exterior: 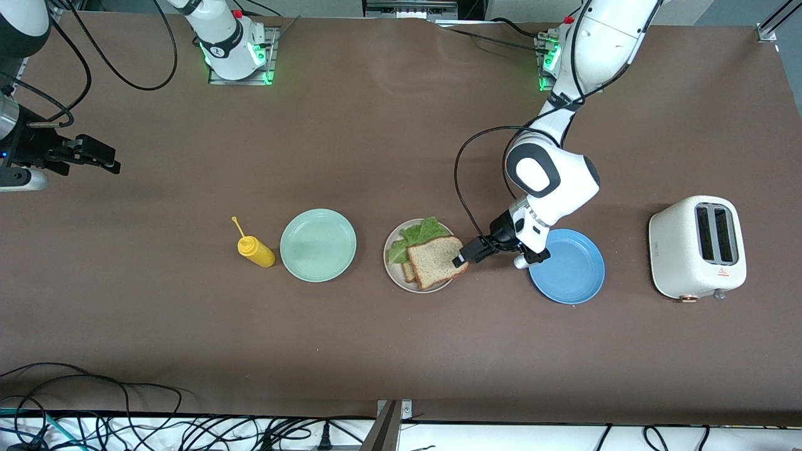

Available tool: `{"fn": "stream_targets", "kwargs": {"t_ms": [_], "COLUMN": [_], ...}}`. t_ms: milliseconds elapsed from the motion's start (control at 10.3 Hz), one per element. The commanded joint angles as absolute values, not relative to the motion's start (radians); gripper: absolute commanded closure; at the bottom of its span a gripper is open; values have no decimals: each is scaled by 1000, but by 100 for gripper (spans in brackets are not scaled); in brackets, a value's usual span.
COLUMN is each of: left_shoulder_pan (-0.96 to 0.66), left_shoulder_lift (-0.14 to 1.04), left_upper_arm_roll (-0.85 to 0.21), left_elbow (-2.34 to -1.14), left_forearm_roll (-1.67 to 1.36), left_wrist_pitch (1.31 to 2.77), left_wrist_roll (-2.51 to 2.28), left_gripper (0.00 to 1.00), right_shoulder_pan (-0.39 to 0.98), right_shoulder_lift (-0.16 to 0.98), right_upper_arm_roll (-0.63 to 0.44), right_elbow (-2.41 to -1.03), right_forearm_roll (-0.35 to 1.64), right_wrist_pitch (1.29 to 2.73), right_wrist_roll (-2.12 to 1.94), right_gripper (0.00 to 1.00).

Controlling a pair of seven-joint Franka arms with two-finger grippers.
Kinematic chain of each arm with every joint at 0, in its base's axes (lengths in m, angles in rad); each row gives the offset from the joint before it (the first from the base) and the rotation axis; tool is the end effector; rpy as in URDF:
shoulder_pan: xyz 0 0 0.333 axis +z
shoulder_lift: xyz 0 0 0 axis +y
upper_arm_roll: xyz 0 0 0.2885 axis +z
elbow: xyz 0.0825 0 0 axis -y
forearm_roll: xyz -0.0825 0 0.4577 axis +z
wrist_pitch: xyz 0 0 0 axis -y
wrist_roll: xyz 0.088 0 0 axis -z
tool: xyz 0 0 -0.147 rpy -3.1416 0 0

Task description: Make sandwich on beige plate with both arms

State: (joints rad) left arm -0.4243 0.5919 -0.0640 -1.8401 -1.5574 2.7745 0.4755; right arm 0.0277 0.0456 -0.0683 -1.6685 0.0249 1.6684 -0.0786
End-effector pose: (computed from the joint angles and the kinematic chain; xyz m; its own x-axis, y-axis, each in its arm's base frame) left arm 0.6321 -0.3031 0.1049 0.8798 0.4741 0.0345 0.3093 -0.6260 0.7159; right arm 0.6412 -0.0221 0.4830 0.9984 0.0355 -0.0438 0.0344 -0.9991 -0.0250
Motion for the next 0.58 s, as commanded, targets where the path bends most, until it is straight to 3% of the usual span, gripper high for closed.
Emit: {"fn": "stream_targets", "kwargs": {"t_ms": [0,484], "left_shoulder_pan": [-411,-313], "left_shoulder_lift": [519,398], "left_upper_arm_roll": [-77,-67], "left_elbow": [-1908,-2035], "left_forearm_roll": [-1532,-1352], "left_wrist_pitch": [2796,2796], "left_wrist_roll": [485,483], "left_gripper": [0,0], "right_shoulder_pan": [34,34], "right_shoulder_lift": [40,41], "right_upper_arm_roll": [-72,-72], "right_elbow": [-1672,-1672], "right_forearm_roll": [25,26], "right_wrist_pitch": [1664,1667], "right_wrist_roll": [-86,-86], "right_gripper": [0,0]}}
